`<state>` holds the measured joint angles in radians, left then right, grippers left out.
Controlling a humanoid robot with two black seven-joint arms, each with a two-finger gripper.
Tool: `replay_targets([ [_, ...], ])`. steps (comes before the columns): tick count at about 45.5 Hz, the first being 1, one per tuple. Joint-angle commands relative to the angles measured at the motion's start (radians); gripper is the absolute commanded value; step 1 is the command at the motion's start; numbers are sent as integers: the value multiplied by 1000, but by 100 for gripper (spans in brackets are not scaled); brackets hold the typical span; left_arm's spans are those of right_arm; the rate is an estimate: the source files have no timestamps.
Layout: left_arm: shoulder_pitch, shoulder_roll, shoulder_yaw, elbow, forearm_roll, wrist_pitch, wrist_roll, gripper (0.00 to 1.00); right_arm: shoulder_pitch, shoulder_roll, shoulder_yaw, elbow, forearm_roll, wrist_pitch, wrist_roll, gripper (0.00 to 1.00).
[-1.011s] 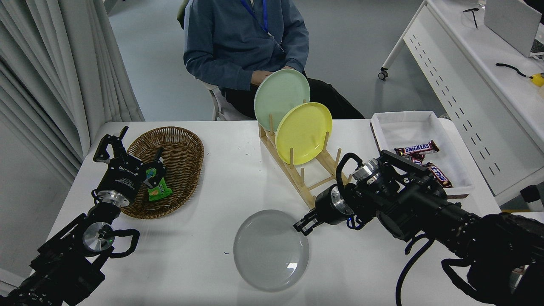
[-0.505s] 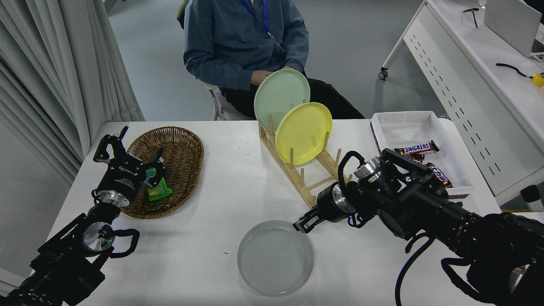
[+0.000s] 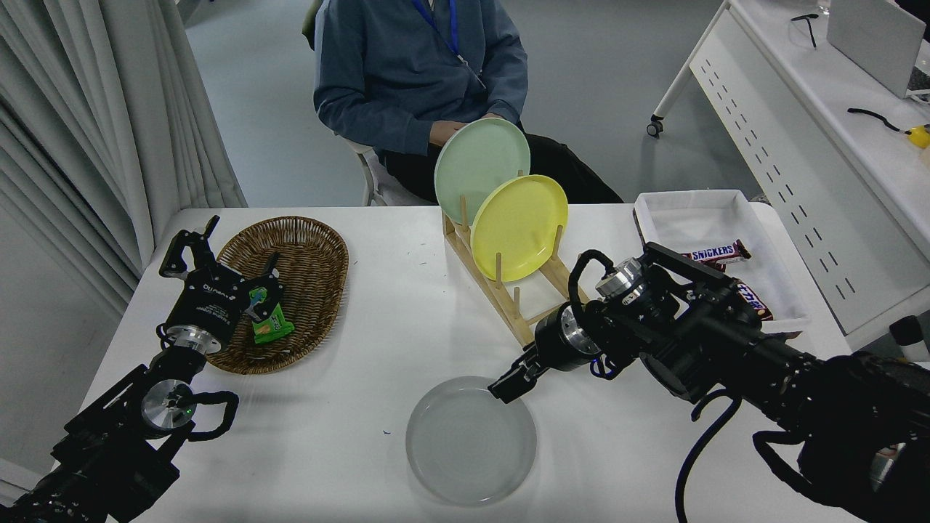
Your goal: Place the plate on the table
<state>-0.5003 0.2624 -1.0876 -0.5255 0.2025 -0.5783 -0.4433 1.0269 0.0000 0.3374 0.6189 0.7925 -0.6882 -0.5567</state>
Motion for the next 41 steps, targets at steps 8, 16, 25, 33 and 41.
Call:
replay_targets([
  [8,0,0,0,-1,0,0,0,100,61,0,-135,48,-18,324,3,99],
  [16,0,0,0,-1,0,0,0,100,104,0,-172,76,-44,420,3,99],
  [25,0,0,0,1,0,0,0,100,90,0,-173,76,-199,706,4,99],
  [33,0,0,0,-1,0,0,0,100,87,0,-149,27,-332,828,4,99],
  [41,-1,0,0,-1,0,0,0,100,82,0,-88,-42,-369,907,69,99],
])
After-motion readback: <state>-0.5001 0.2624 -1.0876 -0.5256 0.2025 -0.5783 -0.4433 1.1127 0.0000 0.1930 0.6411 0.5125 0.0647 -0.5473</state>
